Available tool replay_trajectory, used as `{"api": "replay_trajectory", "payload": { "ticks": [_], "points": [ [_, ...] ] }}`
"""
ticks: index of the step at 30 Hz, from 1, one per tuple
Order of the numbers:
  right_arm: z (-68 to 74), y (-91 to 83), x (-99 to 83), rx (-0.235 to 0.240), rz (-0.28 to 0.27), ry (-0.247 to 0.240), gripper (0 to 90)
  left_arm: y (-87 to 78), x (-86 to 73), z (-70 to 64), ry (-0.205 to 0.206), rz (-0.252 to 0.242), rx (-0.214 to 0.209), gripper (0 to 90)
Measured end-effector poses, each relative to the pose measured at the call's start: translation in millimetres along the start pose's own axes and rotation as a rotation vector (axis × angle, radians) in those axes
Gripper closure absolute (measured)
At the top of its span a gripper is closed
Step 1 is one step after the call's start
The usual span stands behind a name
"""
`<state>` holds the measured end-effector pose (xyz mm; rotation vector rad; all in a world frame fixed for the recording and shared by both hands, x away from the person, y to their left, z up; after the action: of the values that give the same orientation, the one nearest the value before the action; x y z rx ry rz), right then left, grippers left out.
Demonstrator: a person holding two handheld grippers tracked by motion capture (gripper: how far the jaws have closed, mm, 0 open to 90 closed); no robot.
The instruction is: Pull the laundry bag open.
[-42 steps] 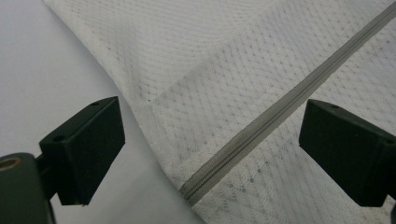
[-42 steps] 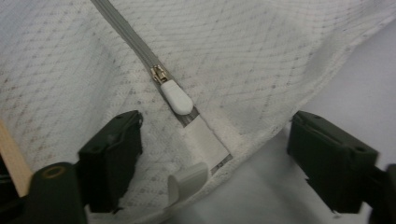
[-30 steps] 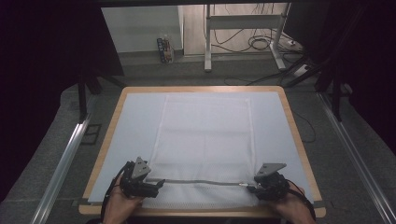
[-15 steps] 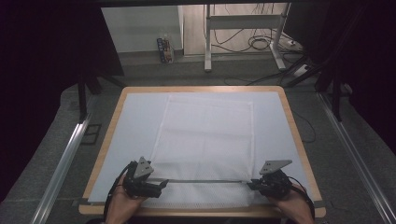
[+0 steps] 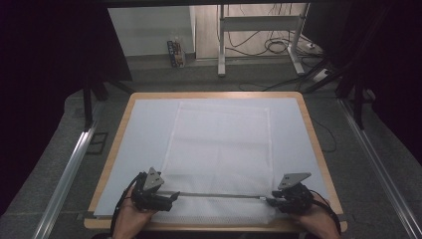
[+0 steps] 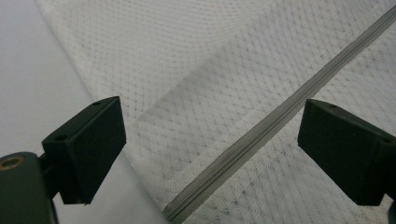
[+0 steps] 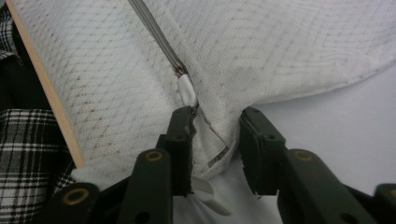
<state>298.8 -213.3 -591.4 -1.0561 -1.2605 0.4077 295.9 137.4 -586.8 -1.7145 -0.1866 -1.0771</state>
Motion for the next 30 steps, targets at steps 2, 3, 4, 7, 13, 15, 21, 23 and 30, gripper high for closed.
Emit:
{"api": "replay_trajectory", "payload": {
  "ticks": [2, 3, 4, 7, 13, 15, 21, 23, 30],
  "points": [
    [-0.7, -0.5, -1.0, -0.001, 0.001, 0.021, 73.6, 0.0, 0.0, 0.0, 0.001, -0.001, 0.001, 7.8],
    [-1.6, -0.8, -1.5, 0.002, -0.001, 0.034, 79.0, 0.0, 0.0, 0.0, 0.0, 0.0, 0.0, 7.8],
    [-1.7, -0.9, -1.8, 0.007, -0.002, 0.048, 80.9, 0.0, 0.0, 0.0, -0.001, -0.001, 0.0, 7.8],
    [-2.5, -1.1, -1.7, 0.013, -0.009, 0.073, 82.9, -0.4, 0.6, -0.7, -0.002, -0.002, -0.004, 7.9],
    [-1.2, -11.0, 11.1, 0.027, -0.102, 0.067, 82.9, 1.4, 4.7, -6.9, -0.01, -0.005, -0.03, 7.9],
    [-1.3, -15.0, 16.4, 0.034, -0.138, 0.063, 82.8, 3.1, 9.2, -12.5, -0.019, -0.012, -0.055, 7.9],
    [0.6, -20.8, 24.9, 0.058, -0.175, 0.08, 82.7, 15.9, 28.4, -50.7, 0.044, -0.016, -0.16, 4.6],
    [1.2, -21.8, 26.4, 0.069, -0.179, 0.085, 82.7, 22.6, 35.3, -66.7, 0.082, -0.013, -0.185, 3.5],
    [3.4, -23.4, 30.4, 0.073, -0.174, 0.094, 82.4, 50.2, 60.5, -113.9, 0.176, -0.001, -0.248, 1.5]
  ]
}}
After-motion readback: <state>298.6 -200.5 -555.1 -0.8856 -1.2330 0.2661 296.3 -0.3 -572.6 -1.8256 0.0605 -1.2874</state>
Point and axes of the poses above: each handheld gripper's, and its own axes: y roughly forward along the jaws, x roughly out of its top, z roughly to its left, the point moved 10 cm from there along y, roughly forward along the jaws, and after that the axes turned 8 degrees about -y, right-handed, at the moved point
